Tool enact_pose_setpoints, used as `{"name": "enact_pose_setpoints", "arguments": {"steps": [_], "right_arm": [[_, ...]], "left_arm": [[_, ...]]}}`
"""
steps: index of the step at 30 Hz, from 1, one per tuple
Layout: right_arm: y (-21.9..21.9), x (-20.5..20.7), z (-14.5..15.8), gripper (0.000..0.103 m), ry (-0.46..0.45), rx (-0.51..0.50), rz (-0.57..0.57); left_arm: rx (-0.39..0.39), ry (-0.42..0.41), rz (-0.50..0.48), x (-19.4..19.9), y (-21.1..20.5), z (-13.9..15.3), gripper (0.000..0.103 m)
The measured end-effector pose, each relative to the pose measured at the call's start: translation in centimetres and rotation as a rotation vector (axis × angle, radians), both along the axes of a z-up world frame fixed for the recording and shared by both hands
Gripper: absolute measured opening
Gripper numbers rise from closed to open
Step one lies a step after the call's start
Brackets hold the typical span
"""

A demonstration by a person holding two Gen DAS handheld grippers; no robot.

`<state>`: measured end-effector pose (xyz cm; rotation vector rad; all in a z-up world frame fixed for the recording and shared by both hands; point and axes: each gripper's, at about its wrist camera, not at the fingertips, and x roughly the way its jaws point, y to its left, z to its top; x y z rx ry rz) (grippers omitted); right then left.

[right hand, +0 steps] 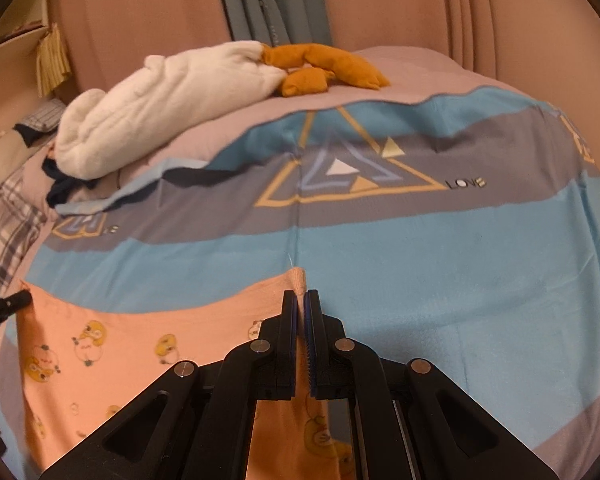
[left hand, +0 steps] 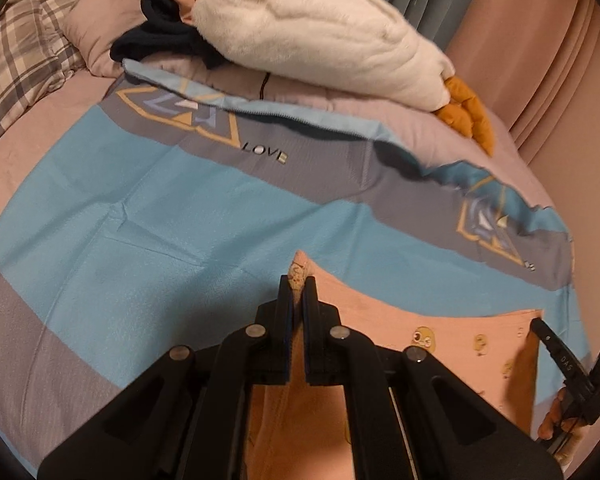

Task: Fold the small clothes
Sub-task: 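Lift the held edge with both grippers and fold it toward the collar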

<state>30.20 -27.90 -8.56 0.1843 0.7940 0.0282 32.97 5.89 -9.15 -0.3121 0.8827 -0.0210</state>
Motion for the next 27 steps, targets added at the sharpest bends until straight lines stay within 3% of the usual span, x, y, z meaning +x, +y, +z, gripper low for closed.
{"name": "enact_pose_setpoints", "arguments": {"steps": [5, 12, 22, 27], "right_arm": [[-0.5, 1.1, -1.6, 0.005, 0.047, 0.014, -0.013], [-0.5, 1.6, -2.5, 0.005, 0.076, -0.006, -0.025], [-0.3, 2.1, -3.3, 0.005, 0.129, -0.028, -0.018], [-0.3, 2.1, -3.4, 0.005, 0.141, -0.05, -0.028]], "left_arm": [[0.052, 0.061, 0.003, 1.1, -0.2, -2.1, 0.004], [0.063, 0.118, 0.019, 1.8, 0.1, -4.0, 0.004], [0.099, 0.169, 0.024, 1.9, -0.4, -5.4, 0.008], [0.082, 0.18, 0.031, 1.4, -0.2, -5.3, 0.01]]}}
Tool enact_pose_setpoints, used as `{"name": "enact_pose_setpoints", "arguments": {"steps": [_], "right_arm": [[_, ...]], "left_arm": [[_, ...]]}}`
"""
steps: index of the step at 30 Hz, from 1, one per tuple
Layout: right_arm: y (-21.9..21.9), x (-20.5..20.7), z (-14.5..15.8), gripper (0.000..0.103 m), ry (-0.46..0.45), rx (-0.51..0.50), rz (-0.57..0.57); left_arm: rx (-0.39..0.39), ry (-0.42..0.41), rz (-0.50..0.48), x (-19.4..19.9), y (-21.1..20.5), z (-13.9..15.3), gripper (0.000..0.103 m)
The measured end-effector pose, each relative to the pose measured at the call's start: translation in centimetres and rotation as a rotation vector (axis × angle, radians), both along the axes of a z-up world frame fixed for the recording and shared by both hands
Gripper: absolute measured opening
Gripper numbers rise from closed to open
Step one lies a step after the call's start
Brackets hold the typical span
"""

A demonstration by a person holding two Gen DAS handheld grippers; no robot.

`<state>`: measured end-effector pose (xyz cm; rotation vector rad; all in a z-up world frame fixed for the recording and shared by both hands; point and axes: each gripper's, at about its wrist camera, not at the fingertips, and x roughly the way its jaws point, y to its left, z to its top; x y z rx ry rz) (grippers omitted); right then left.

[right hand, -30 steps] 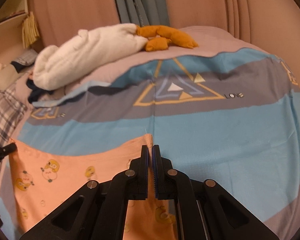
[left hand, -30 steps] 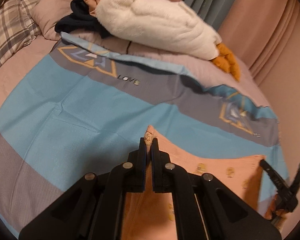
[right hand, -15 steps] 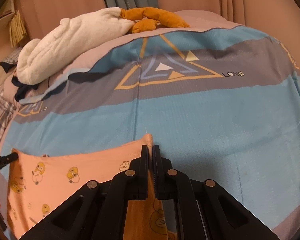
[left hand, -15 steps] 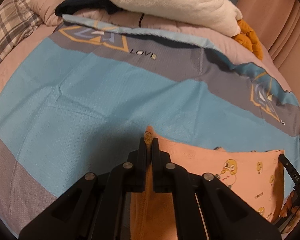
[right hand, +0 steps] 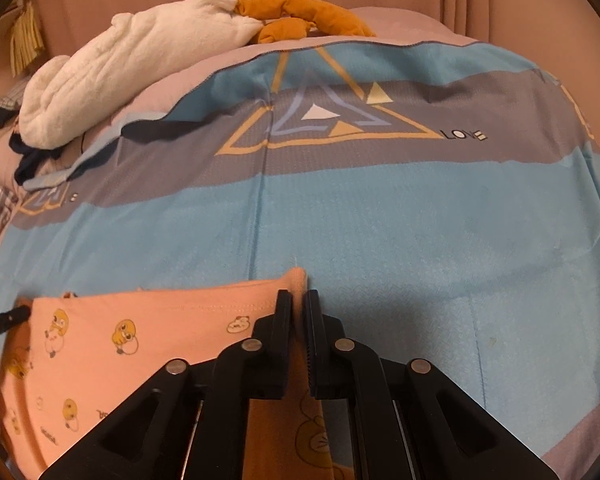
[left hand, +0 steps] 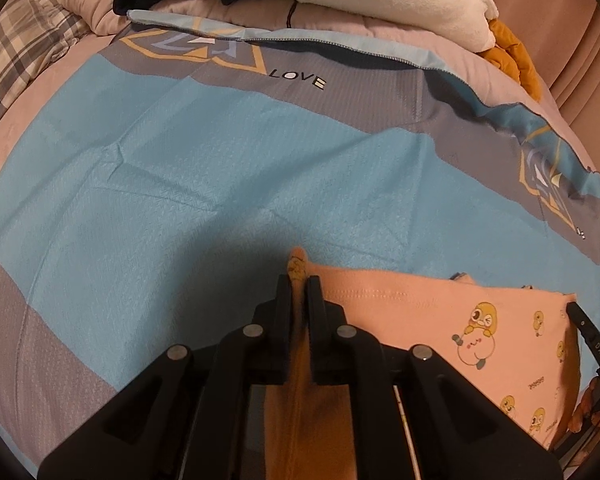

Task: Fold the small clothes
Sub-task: 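Lift the held edge with both grippers and fold it toward the collar, then open both grippers and move them to the folded sleepsuit's side edge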

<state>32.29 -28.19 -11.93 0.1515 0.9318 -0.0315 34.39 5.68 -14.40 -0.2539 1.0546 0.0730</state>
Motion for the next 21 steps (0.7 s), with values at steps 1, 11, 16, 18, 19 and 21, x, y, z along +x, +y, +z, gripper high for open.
{"name": "enact_pose_setpoints", "arguments": {"steps": [1, 11, 16, 18, 19, 21], "right_arm": [[0.0, -0.1, 0.1, 0.005, 0.0, 0.002, 0.0], [1.1, -3.3, 3.2, 0.055, -0.047, -0.039, 0.023], [1.5, -6.8, 5.4, 0.059, -0.083, 0.01, 0.055], [1.7, -8.3, 5.8, 0.061, -0.098, -0.006, 0.053], [1.6, -9.2, 5.8, 0.062, -0.096, -0.005, 0.052], [1.2, -10.8, 5.6, 0.062, -0.084, 0.019, 0.038]], "left_arm": [[-0.003, -0.002, 0.009, -0.2, 0.0, 0.2, 0.015], [-0.019, -0.091, -0.007, -5.8, -0.3, 4.8, 0.076], [-0.045, -0.114, -0.021, -9.7, -0.3, 5.9, 0.082], [-0.046, -0.119, -0.027, -11.2, -0.4, 5.9, 0.082], [-0.046, -0.121, -0.03, -11.9, -0.5, 5.9, 0.082], [-0.049, -0.115, -0.038, -13.5, -0.7, 5.3, 0.082]]}}
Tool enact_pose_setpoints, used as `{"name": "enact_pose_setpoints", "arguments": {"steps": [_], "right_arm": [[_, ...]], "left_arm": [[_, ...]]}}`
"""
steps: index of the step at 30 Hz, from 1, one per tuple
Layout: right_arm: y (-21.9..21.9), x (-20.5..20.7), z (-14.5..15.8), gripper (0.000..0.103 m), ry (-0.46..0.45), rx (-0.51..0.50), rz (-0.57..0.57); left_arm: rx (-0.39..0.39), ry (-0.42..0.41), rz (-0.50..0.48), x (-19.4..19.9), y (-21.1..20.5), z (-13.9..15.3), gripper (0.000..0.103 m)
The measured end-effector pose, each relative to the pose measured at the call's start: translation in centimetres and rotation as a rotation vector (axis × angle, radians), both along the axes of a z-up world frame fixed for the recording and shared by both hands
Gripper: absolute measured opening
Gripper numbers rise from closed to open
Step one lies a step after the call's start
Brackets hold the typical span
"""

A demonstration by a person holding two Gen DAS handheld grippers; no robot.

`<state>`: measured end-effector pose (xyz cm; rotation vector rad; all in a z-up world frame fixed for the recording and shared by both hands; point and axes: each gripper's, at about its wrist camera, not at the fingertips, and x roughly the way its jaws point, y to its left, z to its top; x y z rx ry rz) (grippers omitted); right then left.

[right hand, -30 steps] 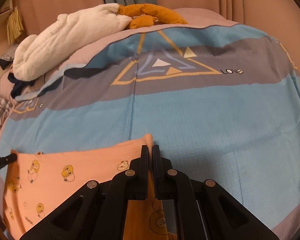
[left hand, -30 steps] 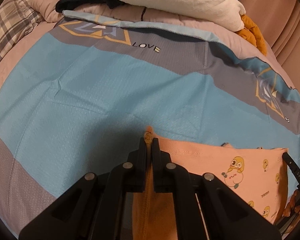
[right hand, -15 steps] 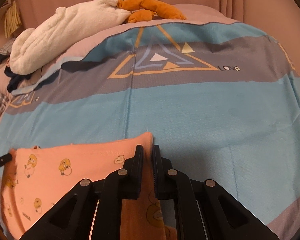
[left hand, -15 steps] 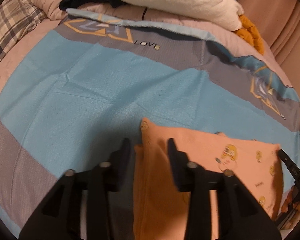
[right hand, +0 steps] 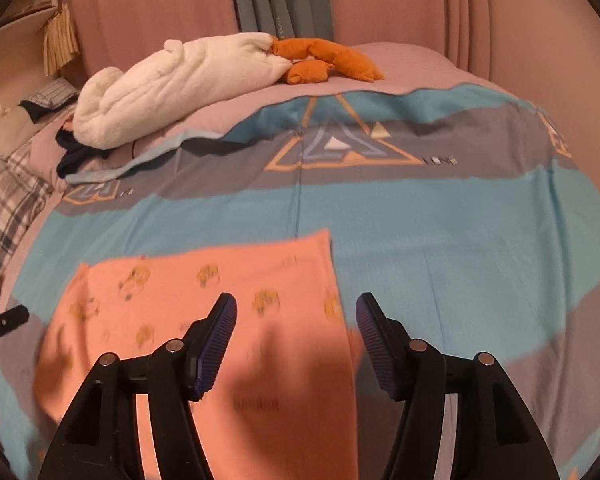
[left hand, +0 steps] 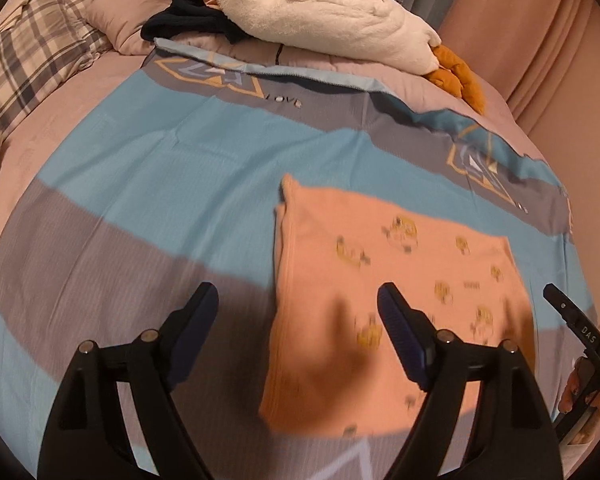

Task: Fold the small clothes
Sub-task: 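Open both grippers and move them to the folded sleepsuit's side edge, then grasp the side edge of the folded sleepsuit with the right gripper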

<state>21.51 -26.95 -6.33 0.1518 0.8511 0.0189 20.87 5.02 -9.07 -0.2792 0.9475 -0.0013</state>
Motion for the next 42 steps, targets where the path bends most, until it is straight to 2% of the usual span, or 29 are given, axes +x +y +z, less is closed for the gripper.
{"name": "enact_pose_setpoints", "arguments": {"steps": [5, 10, 13, 25, 29, 33, 34, 36, 37, 39, 40, 42], "right_arm": [[-1.2, -4.2, -0.9, 0.062, 0.028, 0.061, -0.054], [-1.6, -6.7, -1.8, 0.062, 0.052, 0.102, -0.062], [-1.5, -7.5, -2.6, 0.062, 0.068, 0.115, -0.066], [-1.6, -7.4, -6.0, 0.062, 0.126, 0.248, -0.057], [-1.5, -6.8, -6.4, 0.062, 0.112, 0.281, -0.058], [-1.3, -5.5, -6.6, 0.062, 0.104, 0.324, -0.056], [-1.2, -5.2, -6.6, 0.062, 0.1, 0.326, -0.053], [-0.9, -4.6, -6.7, 0.055, 0.093, 0.326, -0.052], [-0.8, -4.2, -6.8, 0.052, 0.091, 0.326, -0.055], [-0.9, -3.6, -7.0, 0.032, 0.088, 0.329, -0.064], [-0.9, -3.4, -7.1, 0.027, 0.09, 0.332, -0.068], [-0.9, -3.5, -7.0, 0.019, 0.079, 0.329, -0.064]], "left_arm": [[-0.026, 0.039, -0.002, -3.0, -0.5, -2.0, 0.082], [0.0, 0.072, 0.01, -4.7, -1.6, -3.7, 0.082], [-0.028, 0.074, 0.009, -5.2, -1.7, -4.2, 0.082], [-0.059, 0.094, -0.001, -4.0, -3.1, -6.7, 0.082], [-0.086, 0.085, -0.017, -3.2, -3.3, -7.1, 0.081], [-0.159, 0.079, -0.004, -2.4, -2.8, -7.0, 0.08], [-0.18, 0.077, 0.001, -2.2, -2.7, -7.0, 0.075], [-0.225, 0.074, 0.014, -1.7, -2.4, -7.1, 0.064], [-0.247, 0.078, 0.022, -1.5, -2.3, -7.2, 0.054], [-0.29, 0.082, 0.038, -1.1, -2.1, -7.4, 0.035], [-0.324, 0.087, 0.027, -0.9, -2.1, -7.5, 0.02], [-0.348, 0.09, 0.042, -0.9, -2.1, -7.4, 0.017]]}}
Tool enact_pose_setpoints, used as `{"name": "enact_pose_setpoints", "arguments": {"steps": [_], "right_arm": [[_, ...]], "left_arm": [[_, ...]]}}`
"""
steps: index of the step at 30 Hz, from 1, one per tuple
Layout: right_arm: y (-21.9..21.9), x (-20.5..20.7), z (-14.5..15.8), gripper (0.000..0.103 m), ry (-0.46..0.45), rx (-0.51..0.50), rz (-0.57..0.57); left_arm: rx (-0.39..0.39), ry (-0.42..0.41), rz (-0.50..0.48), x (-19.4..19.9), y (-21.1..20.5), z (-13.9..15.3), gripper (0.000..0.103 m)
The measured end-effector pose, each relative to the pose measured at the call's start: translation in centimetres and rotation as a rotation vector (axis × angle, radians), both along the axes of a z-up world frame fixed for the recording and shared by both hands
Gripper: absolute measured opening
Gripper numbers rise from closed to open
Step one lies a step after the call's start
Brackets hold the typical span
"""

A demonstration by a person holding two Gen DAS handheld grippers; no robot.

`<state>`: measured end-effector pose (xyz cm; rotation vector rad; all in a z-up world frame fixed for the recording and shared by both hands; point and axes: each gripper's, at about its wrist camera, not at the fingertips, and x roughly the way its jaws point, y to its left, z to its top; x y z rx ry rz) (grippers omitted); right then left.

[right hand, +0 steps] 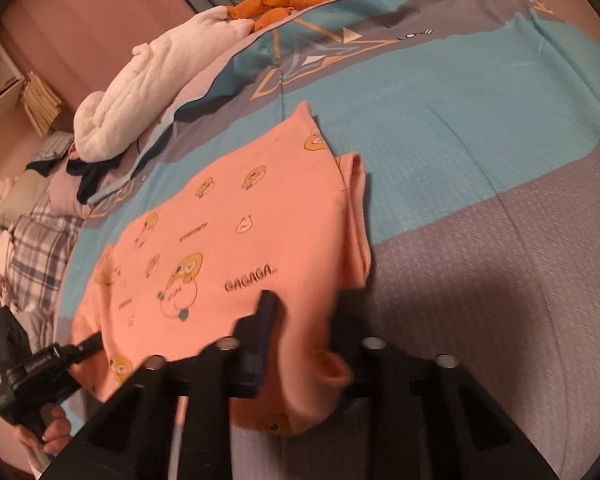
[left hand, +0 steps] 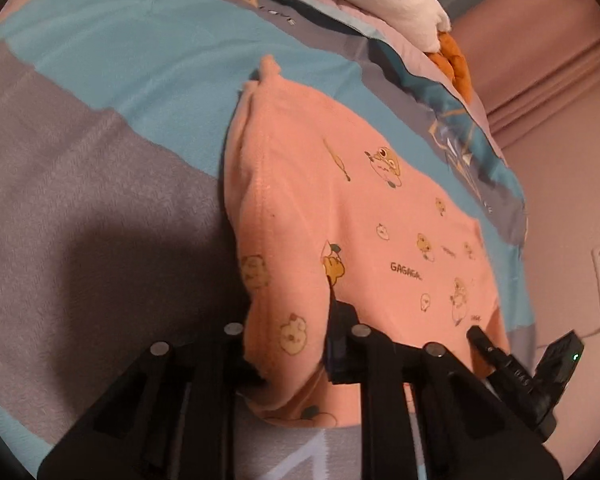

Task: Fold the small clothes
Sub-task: 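Grasp the side edge of the folded sleepsuit with the right gripper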

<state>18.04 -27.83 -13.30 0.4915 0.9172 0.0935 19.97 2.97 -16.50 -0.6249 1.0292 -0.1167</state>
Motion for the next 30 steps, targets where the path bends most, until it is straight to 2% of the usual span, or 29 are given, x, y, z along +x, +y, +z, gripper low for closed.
{"name": "enact_pose_setpoints", "arguments": {"steps": [3, 10, 18, 24, 28, 30], "right_arm": [[0.4, -0.8, 0.9, 0.013, -0.036, -0.054, 0.011], [-0.1, -4.4, 4.7, 0.011, -0.127, -0.041, 0.016], [-0.5, -10.3, 6.2, 0.011, -0.145, -0.062, 0.016], [-1.3, -12.6, 6.6, 0.011, -0.14, -0.047, -0.009], [-1.1, -12.9, 6.6, 0.011, -0.135, -0.064, -0.013], [-1.2, -12.6, 6.2, 0.011, -0.125, -0.065, -0.013]], "left_arm": [[0.038, -0.028, 0.003, -0.9, -0.5, 1.0, 0.015], [0.015, -0.054, -0.024, -3.9, -0.2, 3.1, 0.014], [0.046, -0.049, -0.083, -10.7, -1.1, 3.9, 0.015], [0.068, -0.038, -0.109, -13.4, -1.8, 3.5, 0.015], [0.122, -0.025, -0.129, -13.6, -2.4, 2.8, 0.019], [0.179, 0.002, -0.161, -13.3, -2.8, 2.2, 0.021]]}}
